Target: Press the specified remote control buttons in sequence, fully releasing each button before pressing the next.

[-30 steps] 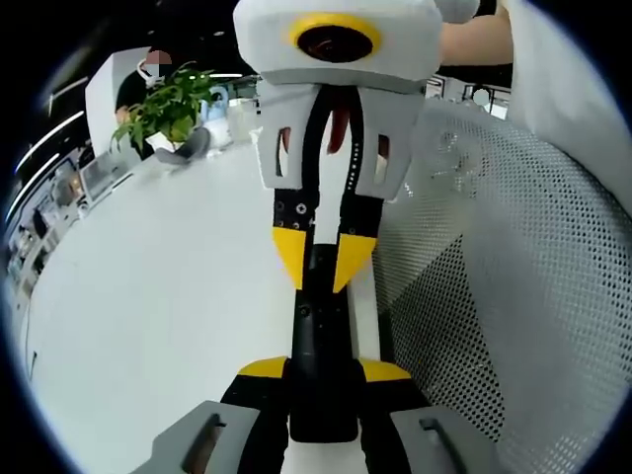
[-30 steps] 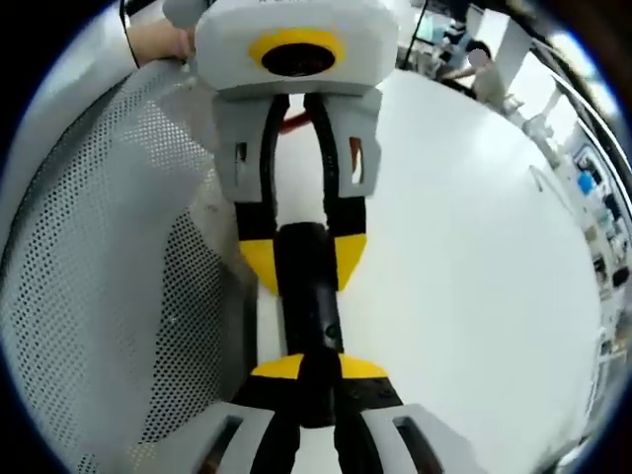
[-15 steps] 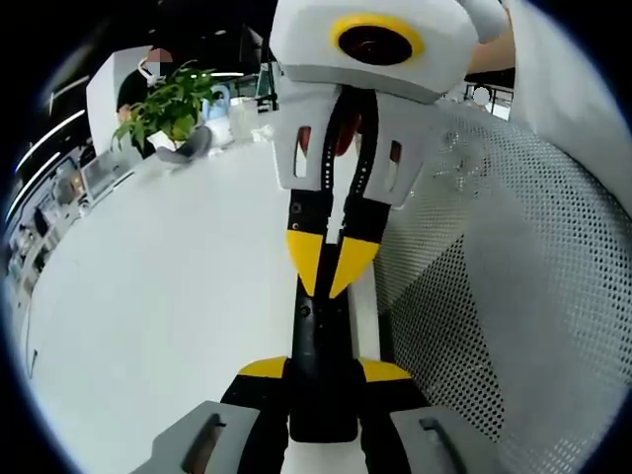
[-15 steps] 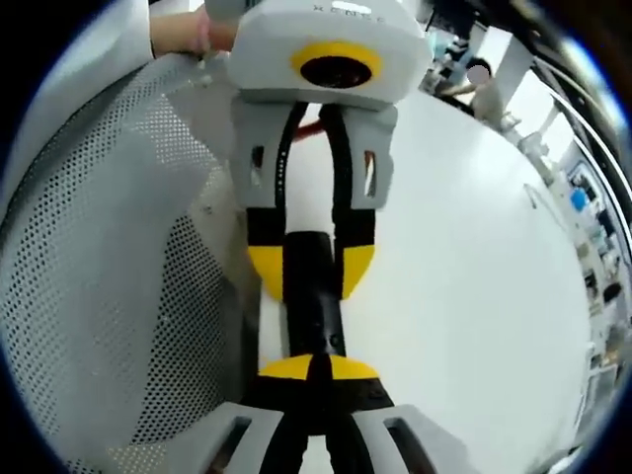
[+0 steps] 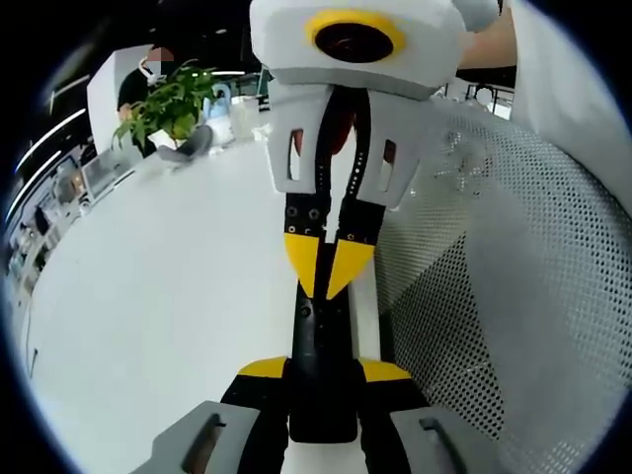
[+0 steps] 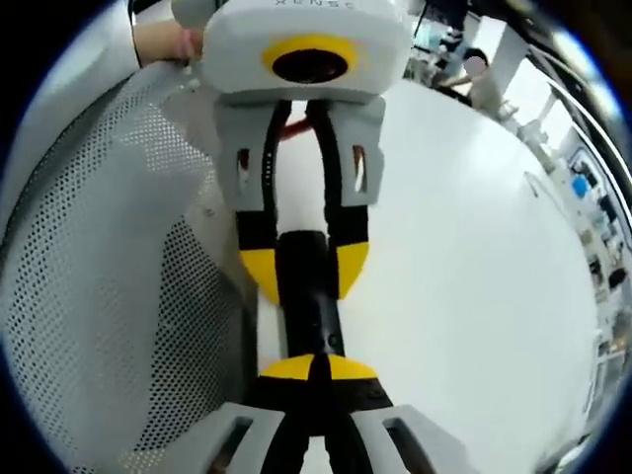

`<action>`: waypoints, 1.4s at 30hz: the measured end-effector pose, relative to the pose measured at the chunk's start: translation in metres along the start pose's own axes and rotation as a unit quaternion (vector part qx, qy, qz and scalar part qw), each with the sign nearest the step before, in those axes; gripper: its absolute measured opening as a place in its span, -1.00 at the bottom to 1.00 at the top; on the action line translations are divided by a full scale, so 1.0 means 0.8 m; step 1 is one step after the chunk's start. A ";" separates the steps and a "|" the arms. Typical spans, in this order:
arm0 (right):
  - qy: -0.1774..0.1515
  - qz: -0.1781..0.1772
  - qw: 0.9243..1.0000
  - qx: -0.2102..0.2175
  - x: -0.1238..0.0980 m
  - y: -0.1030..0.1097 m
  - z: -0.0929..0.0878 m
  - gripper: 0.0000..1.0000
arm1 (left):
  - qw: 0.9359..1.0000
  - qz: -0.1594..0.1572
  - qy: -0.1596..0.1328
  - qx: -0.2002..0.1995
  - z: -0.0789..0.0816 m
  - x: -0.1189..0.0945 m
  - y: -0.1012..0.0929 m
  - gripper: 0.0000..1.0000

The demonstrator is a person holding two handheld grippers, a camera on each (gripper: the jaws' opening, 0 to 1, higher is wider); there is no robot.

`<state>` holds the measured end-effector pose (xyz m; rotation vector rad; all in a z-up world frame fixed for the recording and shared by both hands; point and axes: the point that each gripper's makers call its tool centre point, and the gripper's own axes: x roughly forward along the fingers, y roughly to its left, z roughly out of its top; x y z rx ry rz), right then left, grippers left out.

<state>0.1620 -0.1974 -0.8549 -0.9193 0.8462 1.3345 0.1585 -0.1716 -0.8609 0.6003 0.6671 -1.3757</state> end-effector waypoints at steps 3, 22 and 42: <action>0.002 -0.008 1.000 -0.006 0.001 0.002 0.001 -1.00 | 1.000 0.000 0.000 0.000 0.000 0.000 0.000 -0.50; -0.034 -0.028 0.999 0.030 -0.002 -0.001 0.000 -1.00 | 1.000 0.001 -0.001 -0.001 0.000 0.000 0.000 -0.49; 0.010 -0.008 1.000 0.021 -0.004 -0.002 -0.011 -1.00 | 1.000 0.001 -0.002 -0.001 0.000 0.000 0.001 -0.49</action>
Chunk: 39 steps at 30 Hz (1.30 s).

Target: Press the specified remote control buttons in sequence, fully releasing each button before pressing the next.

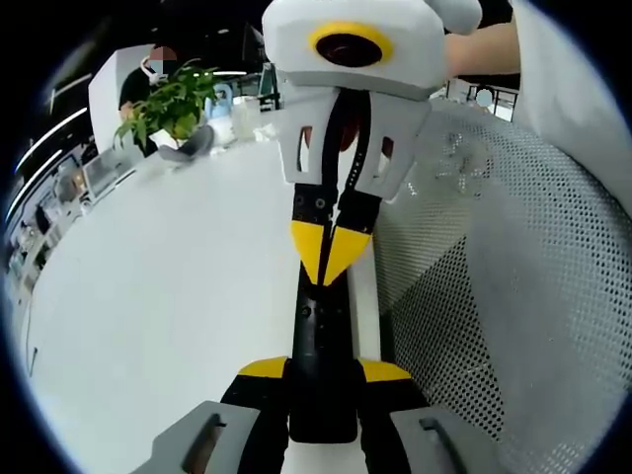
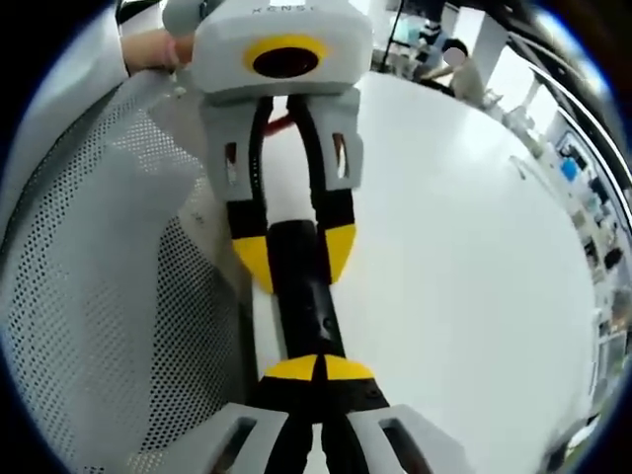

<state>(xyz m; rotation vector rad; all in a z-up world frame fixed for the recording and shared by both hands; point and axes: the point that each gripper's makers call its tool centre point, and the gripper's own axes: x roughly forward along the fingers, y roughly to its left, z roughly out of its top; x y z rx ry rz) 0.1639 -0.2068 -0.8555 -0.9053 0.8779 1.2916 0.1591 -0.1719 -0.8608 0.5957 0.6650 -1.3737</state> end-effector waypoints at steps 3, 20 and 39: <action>0.006 0.003 1.000 0.000 0.000 0.000 0.000 -1.00 | 1.000 0.000 0.000 0.000 0.000 0.000 0.000 -0.49; -0.006 -0.001 1.000 0.019 -0.001 0.000 -0.002 -1.00 | 1.000 0.000 -0.002 -0.001 0.000 0.000 0.000 -0.49; -0.017 -0.003 0.998 0.053 -0.007 0.001 -0.009 -1.00 | 1.000 0.001 -0.002 -0.002 0.000 0.000 0.000 -0.49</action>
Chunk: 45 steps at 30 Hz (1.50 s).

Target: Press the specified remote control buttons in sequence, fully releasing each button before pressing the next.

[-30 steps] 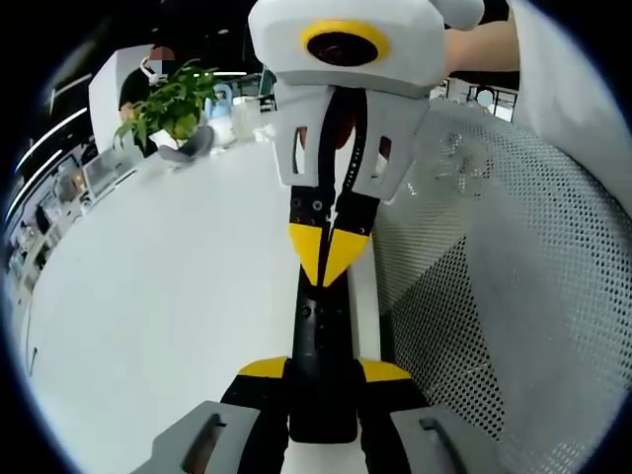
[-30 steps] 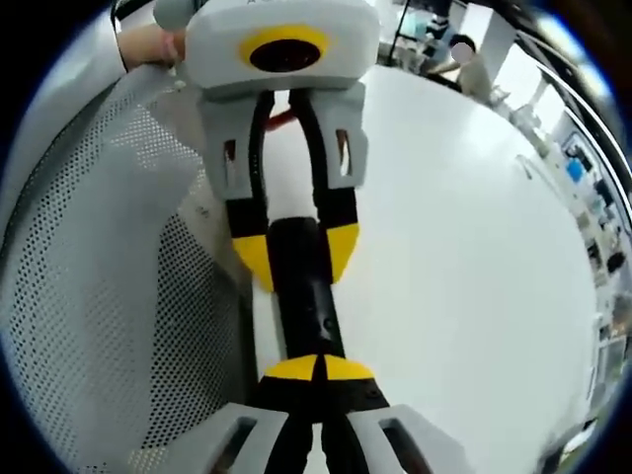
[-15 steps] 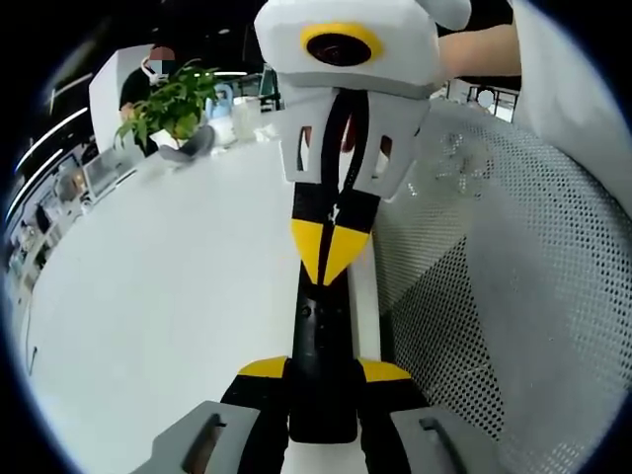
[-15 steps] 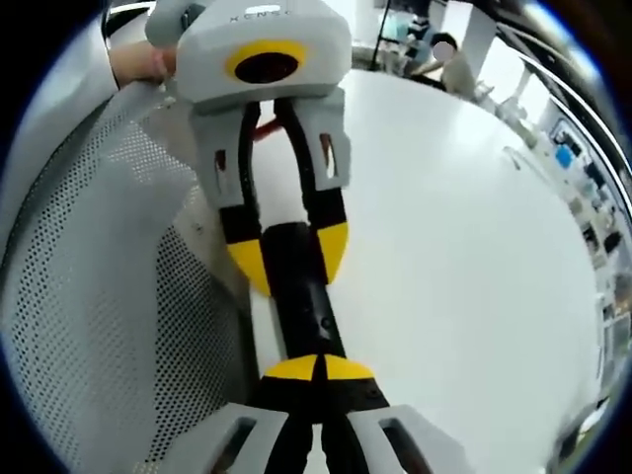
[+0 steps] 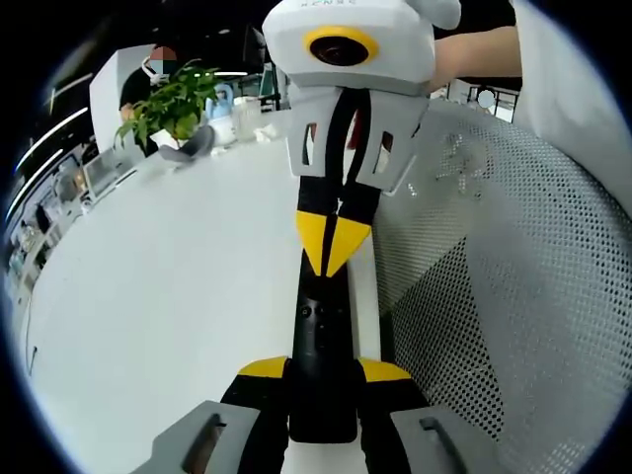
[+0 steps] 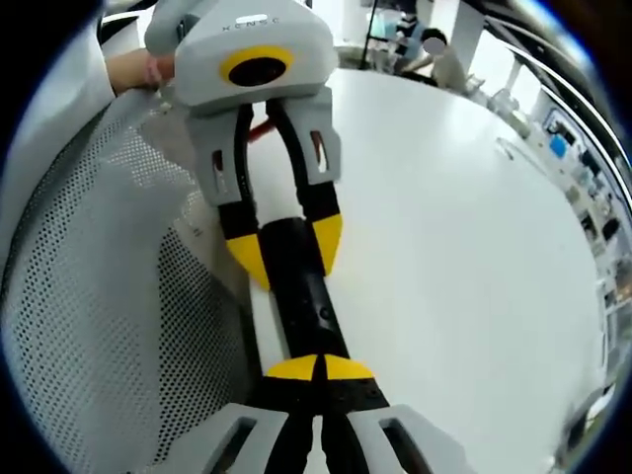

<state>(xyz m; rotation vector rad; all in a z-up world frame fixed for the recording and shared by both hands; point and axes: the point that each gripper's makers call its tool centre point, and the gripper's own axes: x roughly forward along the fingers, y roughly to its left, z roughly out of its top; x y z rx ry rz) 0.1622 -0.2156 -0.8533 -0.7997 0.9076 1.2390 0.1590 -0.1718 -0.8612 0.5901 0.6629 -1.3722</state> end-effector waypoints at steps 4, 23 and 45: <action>0.005 0.000 1.000 -0.002 -0.001 0.000 -0.002 -1.00 | 1.000 0.000 0.000 0.000 0.000 0.000 0.000 -0.49; 0.016 -0.005 1.000 -0.017 -0.001 -0.002 -0.006 -1.00 | 1.000 -0.005 -0.013 0.002 0.001 0.000 0.000 -0.49; -0.009 -0.005 1.000 0.012 -0.002 -0.001 -0.002 -1.00 | 1.000 -0.007 -0.021 0.003 0.001 0.000 -0.001 -0.49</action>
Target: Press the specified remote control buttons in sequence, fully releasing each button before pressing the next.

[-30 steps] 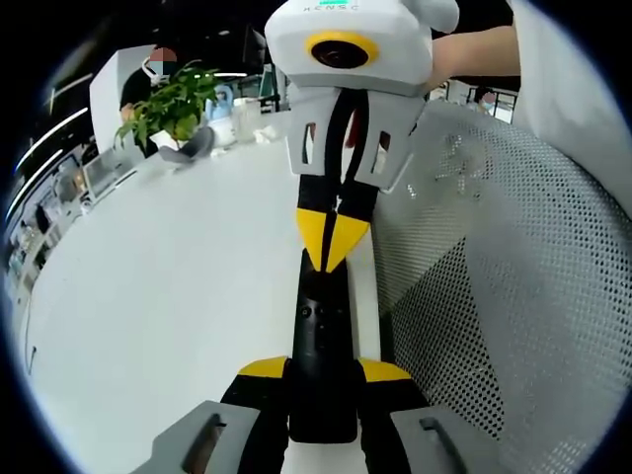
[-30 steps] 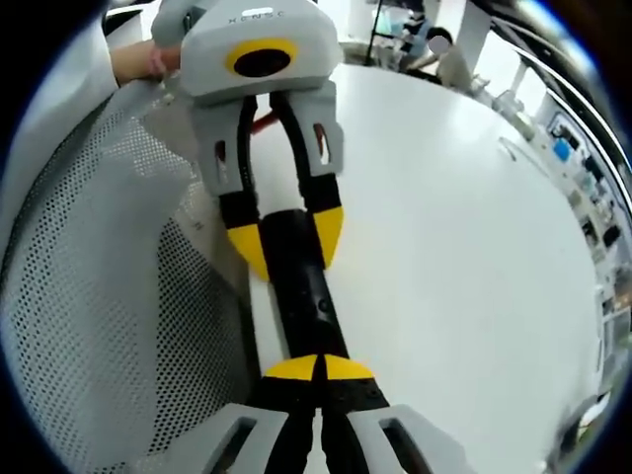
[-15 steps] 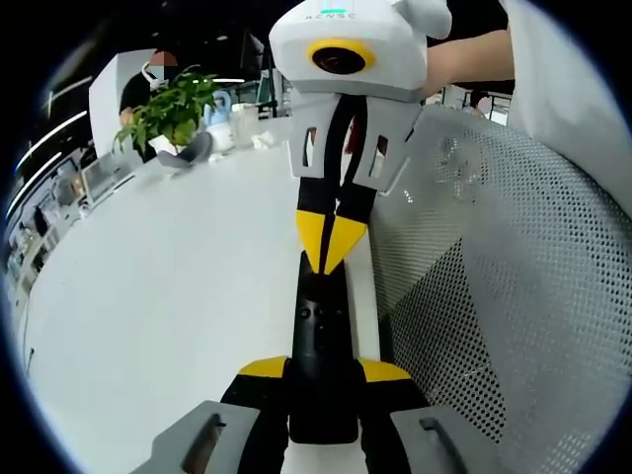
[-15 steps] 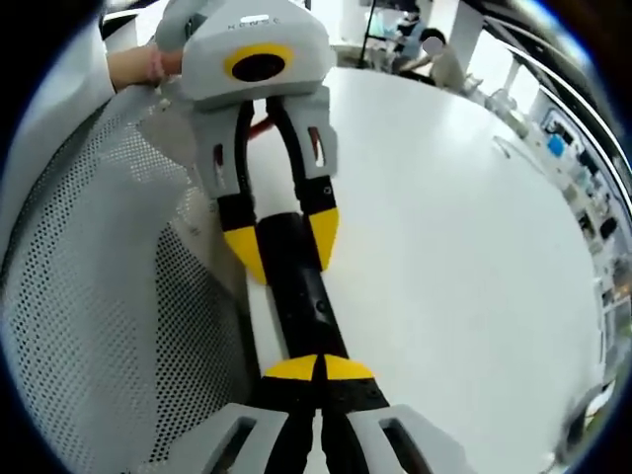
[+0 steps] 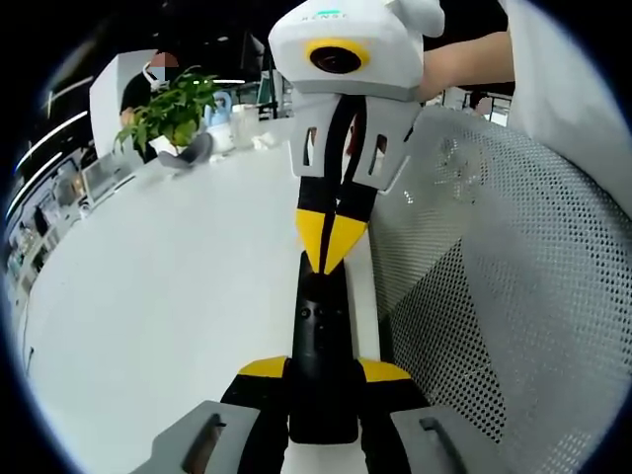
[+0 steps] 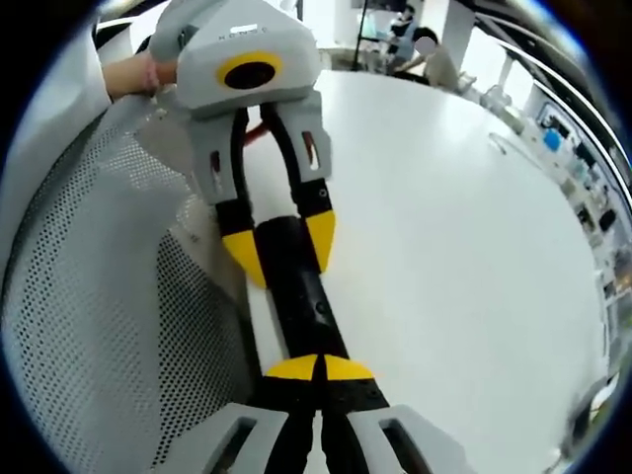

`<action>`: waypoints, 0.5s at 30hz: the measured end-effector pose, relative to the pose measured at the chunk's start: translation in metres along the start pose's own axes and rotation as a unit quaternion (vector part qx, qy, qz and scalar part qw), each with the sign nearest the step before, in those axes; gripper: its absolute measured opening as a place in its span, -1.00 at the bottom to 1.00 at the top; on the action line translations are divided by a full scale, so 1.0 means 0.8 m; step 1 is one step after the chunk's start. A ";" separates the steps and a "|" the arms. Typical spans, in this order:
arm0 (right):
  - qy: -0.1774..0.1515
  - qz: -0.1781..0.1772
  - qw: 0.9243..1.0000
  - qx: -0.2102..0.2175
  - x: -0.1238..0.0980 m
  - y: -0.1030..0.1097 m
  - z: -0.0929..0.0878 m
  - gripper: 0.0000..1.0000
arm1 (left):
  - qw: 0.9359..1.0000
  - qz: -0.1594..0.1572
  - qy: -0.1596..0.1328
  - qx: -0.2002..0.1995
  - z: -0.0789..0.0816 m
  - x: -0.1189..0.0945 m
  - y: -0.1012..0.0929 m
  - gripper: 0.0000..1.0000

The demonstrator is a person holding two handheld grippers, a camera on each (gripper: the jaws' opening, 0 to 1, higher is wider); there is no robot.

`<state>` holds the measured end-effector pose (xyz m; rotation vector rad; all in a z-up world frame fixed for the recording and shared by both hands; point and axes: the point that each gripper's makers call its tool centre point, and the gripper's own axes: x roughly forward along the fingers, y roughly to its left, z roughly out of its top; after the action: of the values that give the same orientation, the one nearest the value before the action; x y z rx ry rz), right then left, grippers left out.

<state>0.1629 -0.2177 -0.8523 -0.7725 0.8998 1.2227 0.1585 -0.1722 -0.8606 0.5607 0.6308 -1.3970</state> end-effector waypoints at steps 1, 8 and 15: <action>-0.003 0.001 1.000 0.000 0.000 0.001 0.002 -1.00 | 1.000 0.000 0.000 0.000 0.000 0.000 0.000 -0.49; -0.008 0.003 1.000 -0.005 0.005 0.001 0.009 -1.00 | 1.000 0.000 -0.001 0.001 0.001 0.000 0.000 -0.49; -0.003 0.008 1.000 -0.008 0.007 0.003 0.009 -1.00 | 1.000 -0.001 -0.001 0.001 0.001 0.000 0.000 -0.49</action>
<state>0.1623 -0.2086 -0.8538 -0.7758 0.8931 1.2475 0.1586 -0.1725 -0.8602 0.5599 0.6285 -1.3999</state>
